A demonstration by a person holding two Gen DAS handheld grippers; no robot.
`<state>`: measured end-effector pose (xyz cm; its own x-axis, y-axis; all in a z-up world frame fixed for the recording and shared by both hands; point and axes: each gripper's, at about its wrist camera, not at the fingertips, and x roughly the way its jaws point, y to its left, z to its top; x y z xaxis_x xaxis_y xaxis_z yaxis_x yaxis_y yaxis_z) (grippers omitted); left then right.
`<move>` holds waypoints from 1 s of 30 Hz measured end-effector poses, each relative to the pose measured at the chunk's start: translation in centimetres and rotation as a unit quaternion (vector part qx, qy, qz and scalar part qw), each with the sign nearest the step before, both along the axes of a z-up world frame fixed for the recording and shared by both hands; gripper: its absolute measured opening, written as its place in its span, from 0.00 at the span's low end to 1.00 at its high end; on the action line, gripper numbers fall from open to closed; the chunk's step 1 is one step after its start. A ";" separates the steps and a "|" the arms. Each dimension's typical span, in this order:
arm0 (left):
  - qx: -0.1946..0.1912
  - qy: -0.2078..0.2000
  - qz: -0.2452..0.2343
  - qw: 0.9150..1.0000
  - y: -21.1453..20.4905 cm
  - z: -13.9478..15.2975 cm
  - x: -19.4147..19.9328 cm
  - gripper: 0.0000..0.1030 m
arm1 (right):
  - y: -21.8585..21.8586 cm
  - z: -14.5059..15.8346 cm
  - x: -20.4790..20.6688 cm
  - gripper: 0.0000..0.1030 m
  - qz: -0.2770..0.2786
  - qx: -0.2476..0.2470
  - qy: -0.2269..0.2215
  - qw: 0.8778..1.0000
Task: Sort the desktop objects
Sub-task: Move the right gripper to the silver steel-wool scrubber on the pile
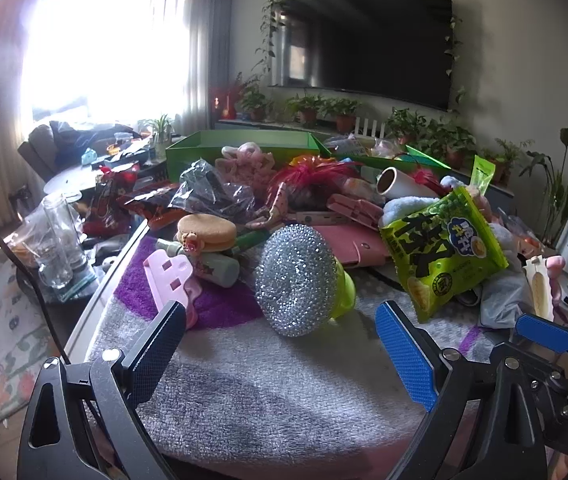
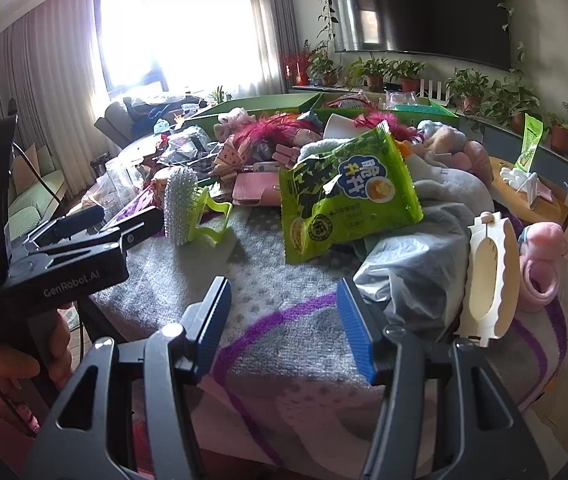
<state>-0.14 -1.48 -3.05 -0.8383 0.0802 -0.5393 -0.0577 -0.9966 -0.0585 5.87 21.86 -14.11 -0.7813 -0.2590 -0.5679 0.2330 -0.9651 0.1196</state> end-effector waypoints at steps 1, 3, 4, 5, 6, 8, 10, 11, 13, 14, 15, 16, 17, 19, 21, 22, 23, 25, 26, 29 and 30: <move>0.000 -0.003 0.000 1.000 0.0 -0.1 -0.1 0.93 | -0.1 0.1 -0.1 0.53 0.000 0.000 0.000 1.000; 0.002 -0.007 0.000 1.000 -0.1 -0.2 -0.3 0.93 | -0.3 0.2 -0.4 0.53 0.003 0.000 0.001 1.000; 0.003 -0.008 0.000 1.000 -0.2 -0.2 -0.3 0.93 | -0.4 0.3 -0.5 0.53 0.005 0.000 0.001 1.000; 0.003 -0.007 0.000 1.000 -0.2 -0.1 -0.3 0.93 | -0.5 0.4 -0.6 0.53 0.006 -0.001 0.003 1.000; 0.003 -0.006 0.001 1.000 -0.3 -0.1 -0.3 0.93 | -0.7 0.5 -0.8 0.53 0.008 -0.002 0.004 1.000; 0.002 -0.004 0.001 1.000 -0.3 0.0 -0.2 0.93 | -1.0 0.8 -1.0 0.53 0.014 -0.002 0.006 1.000; 0.004 -0.004 0.000 1.000 -0.4 0.1 -0.3 0.93 | -1.4 1.0 -1.4 0.53 0.018 -0.001 0.009 1.000; 0.007 -0.003 -0.002 1.000 -0.6 0.1 -0.4 0.92 | -1.5 1.1 -1.5 0.53 0.020 -0.002 0.009 1.000; 0.010 -0.005 -0.007 1.000 -0.7 0.0 -0.5 0.81 | -1.8 1.3 -1.9 0.53 0.024 -0.003 0.010 1.000; 0.011 -0.008 -0.010 1.000 -0.7 0.0 -0.7 0.76 | -2.0 1.4 -2.0 0.53 0.024 -0.004 0.010 1.000; 0.013 -0.012 -0.012 1.000 -0.8 -0.1 -0.9 0.74 | -2.1 1.5 -2.2 0.53 0.025 -0.003 0.010 1.000; 0.015 -0.016 -0.013 1.000 -0.9 -0.2 -1.1 0.71 | -2.3 1.5 -2.4 0.53 0.027 -0.003 0.010 1.000; 0.017 -0.018 -0.014 1.000 -1.1 -0.3 -1.2 0.67 | -2.5 1.5 -2.6 0.53 0.028 -0.003 0.009 1.000; 0.021 -0.021 -0.019 0.999 -1.2 -0.4 -1.4 0.62 | -2.8 1.5 -3.0 0.53 0.031 -0.004 0.006 1.000; 0.023 -0.019 -0.022 0.999 -1.2 -0.5 -1.5 0.62 | -3.1 1.5 -3.4 0.53 0.035 -0.008 0.002 0.999; 0.023 -0.018 -0.023 0.999 -1.2 -0.5 -1.6 0.62 | -3.4 1.6 -3.8 0.53 0.038 -0.011 0.000 0.999; 0.024 -0.018 -0.024 0.999 -1.3 -0.5 -1.7 0.61 | -3.6 1.6 -4.0 0.53 0.041 -0.011 -0.002 0.999; 0.027 -0.017 -0.024 0.999 -1.7 -0.7 -1.8 0.61 | -4.2 1.7 -4.5 0.49 0.050 -0.010 -0.005 0.999; 0.029 -0.018 -0.022 0.999 -1.8 -0.7 -1.8 0.61 | -4.6 1.8 -4.7 0.47 0.055 -0.009 -0.007 0.998; 0.037 -0.021 -0.014 0.999 -2.6 -1.0 -1.9 0.61 | -5.7 2.0 -5.8 0.37 0.068 -0.005 -0.020 0.998; 0.039 -0.021 -0.012 0.999 -2.9 -1.0 -1.9 0.61 | -6.0 2.1 -6.1 0.35 0.071 -0.006 -0.024 0.997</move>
<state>-2.01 -4.38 -4.08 -0.8128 0.1431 -0.5647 -0.0776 -0.9873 -0.1385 -0.27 15.81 -12.03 -0.7077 -0.3721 -0.6006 0.3617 -0.9210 0.1445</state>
